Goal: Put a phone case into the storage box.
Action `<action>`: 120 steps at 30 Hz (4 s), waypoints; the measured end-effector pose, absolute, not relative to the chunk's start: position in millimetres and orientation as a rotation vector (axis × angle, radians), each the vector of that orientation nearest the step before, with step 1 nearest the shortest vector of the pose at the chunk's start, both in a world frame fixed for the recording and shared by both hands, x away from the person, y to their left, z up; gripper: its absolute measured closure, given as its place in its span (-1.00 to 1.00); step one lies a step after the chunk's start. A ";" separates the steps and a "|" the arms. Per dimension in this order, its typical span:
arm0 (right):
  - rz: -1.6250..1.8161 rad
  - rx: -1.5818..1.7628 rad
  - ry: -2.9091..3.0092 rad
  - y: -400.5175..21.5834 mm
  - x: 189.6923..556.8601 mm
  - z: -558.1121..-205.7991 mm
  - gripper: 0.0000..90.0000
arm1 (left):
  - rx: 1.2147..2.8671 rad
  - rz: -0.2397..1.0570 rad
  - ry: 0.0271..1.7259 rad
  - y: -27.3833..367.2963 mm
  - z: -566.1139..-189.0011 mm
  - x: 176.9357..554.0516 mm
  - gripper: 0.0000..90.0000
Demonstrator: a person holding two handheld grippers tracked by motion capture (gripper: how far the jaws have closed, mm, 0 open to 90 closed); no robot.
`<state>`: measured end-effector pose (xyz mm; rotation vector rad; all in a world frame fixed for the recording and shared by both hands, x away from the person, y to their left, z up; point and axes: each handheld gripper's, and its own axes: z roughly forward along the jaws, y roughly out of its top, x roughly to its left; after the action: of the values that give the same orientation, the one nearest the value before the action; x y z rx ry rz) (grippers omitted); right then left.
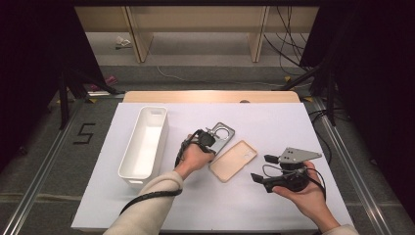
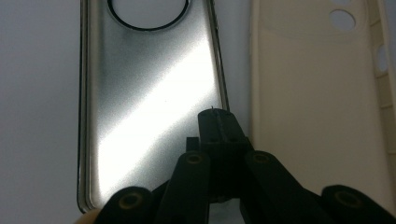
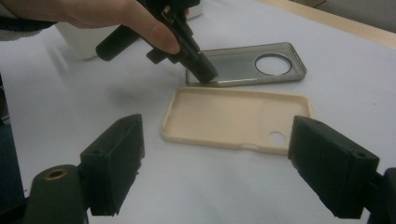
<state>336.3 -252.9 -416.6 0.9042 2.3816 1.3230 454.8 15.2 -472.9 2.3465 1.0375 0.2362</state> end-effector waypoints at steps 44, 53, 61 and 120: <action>1.336 0.906 2.388 -253.8 336.3 -416.5 -0.57 | 2.450 0.442 1.170 24.5 -446.6 519.7 0.05; 1.334 0.908 2.389 -253.5 336.3 -416.5 -0.57 | 2.557 0.403 1.151 26.9 -447.4 518.0 0.23; 1.334 0.911 2.388 -253.6 336.6 -416.7 -0.57 | 2.615 0.369 1.142 26.6 -448.8 517.9 0.33; 1.336 0.907 2.393 -253.6 336.3 -416.7 -0.57 | 2.662 0.187 1.187 26.8 -456.7 523.3 0.85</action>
<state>336.3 -253.6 -416.7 0.9067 2.3928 1.3358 523.3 26.8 -456.7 2.6618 1.1870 0.1869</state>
